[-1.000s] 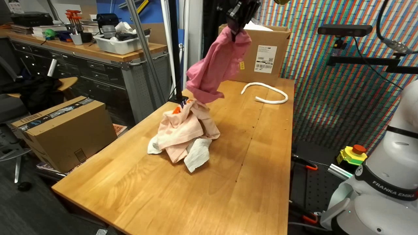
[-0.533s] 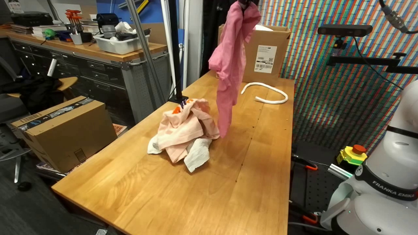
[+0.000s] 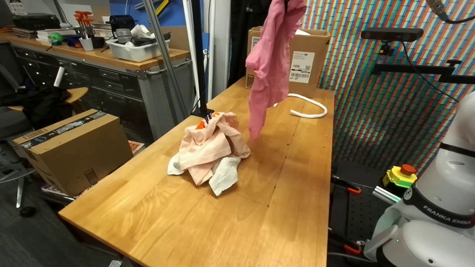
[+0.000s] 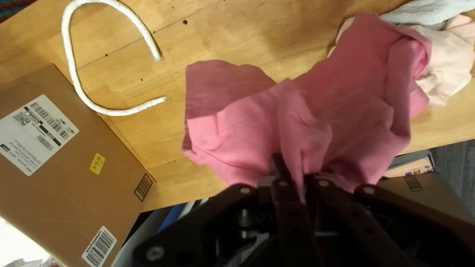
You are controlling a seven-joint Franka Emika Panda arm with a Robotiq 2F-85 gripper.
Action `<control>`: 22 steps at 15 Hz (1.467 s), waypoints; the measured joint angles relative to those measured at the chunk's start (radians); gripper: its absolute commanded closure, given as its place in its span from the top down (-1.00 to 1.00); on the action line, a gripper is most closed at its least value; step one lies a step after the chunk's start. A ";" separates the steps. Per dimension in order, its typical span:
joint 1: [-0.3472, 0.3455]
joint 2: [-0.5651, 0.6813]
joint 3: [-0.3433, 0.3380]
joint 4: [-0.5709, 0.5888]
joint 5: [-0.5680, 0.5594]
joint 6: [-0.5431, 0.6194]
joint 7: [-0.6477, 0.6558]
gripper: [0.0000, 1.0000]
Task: Separate the items on the table.
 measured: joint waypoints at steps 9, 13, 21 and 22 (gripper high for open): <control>-0.056 0.307 -0.117 0.357 0.096 -0.003 -0.065 -0.93; -0.088 0.459 -0.152 0.536 0.170 -0.005 -0.079 -0.93; -0.173 0.700 -0.169 0.832 0.306 -0.075 -0.072 -0.93; -0.187 0.723 -0.169 0.859 0.328 -0.085 -0.067 -0.93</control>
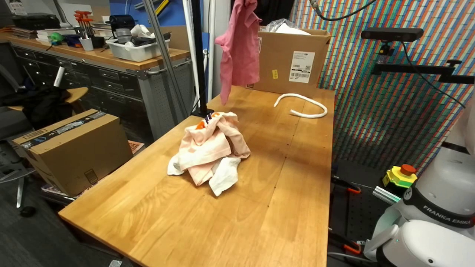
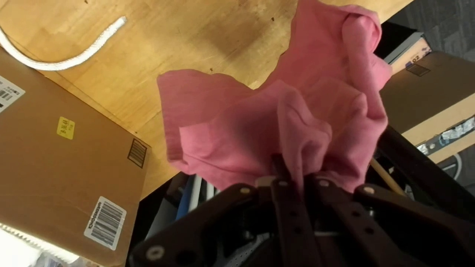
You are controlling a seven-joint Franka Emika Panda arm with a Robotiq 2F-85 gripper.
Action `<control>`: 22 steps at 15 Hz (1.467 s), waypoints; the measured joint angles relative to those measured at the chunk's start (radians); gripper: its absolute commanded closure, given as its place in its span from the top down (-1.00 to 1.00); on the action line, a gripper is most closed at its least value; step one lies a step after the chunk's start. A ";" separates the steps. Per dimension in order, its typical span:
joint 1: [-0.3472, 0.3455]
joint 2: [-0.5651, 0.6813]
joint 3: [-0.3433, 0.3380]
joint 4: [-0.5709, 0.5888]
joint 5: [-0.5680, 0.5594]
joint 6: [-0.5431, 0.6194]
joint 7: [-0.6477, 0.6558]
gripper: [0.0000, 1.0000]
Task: Separate the items on the table.
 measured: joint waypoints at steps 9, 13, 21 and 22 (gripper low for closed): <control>-0.098 0.182 0.001 0.179 0.145 -0.039 0.091 -0.93; -0.113 0.251 0.005 0.222 0.153 -0.039 0.119 -0.93; -0.114 0.340 0.017 0.225 0.154 -0.039 0.124 -0.93; -0.114 0.349 0.018 0.225 0.154 -0.038 0.124 -0.93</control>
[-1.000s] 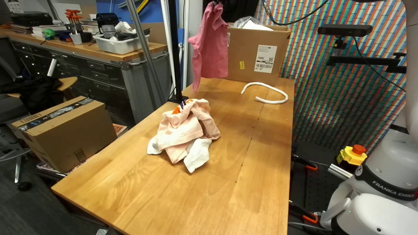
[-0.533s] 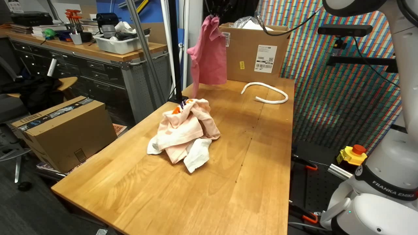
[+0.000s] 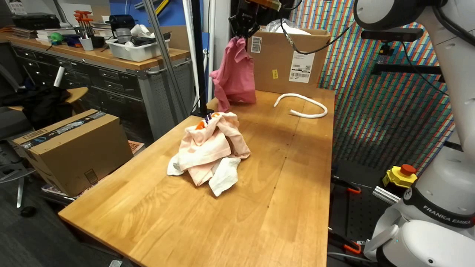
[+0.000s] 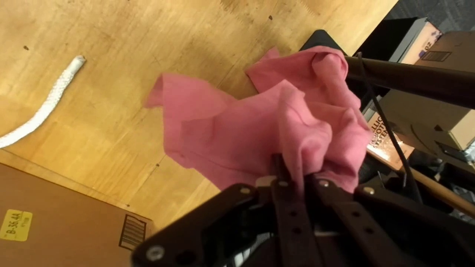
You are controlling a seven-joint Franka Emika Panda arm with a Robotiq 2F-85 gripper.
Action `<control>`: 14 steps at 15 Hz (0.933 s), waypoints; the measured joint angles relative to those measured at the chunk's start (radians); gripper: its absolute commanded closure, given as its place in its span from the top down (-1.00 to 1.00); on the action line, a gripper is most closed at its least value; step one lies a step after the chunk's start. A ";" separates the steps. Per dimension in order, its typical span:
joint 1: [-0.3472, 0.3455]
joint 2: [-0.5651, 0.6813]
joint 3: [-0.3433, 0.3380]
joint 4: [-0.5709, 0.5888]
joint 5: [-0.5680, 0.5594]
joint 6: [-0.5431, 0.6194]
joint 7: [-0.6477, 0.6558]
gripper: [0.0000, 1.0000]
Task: Separate the items on the table.
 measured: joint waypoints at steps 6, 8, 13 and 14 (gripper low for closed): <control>0.001 0.039 0.020 -0.032 0.000 0.000 -0.002 -0.93; 0.001 0.046 0.025 -0.057 0.000 0.000 -0.002 -0.93; 0.001 0.059 0.023 -0.117 0.000 0.002 -0.002 -0.82; 0.001 0.059 0.022 -0.125 -0.004 0.003 -0.002 -0.36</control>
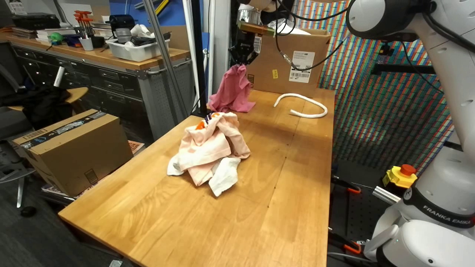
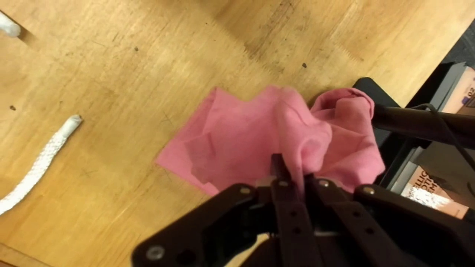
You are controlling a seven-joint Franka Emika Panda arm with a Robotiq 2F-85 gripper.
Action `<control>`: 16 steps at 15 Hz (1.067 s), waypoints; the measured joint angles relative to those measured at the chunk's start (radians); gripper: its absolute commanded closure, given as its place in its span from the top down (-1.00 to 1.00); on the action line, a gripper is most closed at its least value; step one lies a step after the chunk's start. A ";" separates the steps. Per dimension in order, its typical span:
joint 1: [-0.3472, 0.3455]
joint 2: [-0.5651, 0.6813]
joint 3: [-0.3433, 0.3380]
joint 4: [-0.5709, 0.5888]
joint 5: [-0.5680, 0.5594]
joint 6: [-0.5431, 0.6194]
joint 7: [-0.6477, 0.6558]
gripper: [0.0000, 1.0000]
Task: Separate the items on the table.
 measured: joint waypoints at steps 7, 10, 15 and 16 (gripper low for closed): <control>0.023 -0.021 0.000 -0.034 -0.037 0.008 -0.010 0.43; 0.054 -0.065 -0.001 -0.072 -0.083 0.023 -0.019 0.87; 0.119 -0.222 0.001 -0.202 -0.155 0.060 -0.038 1.00; 0.133 -0.267 0.002 -0.242 -0.165 0.062 -0.044 1.00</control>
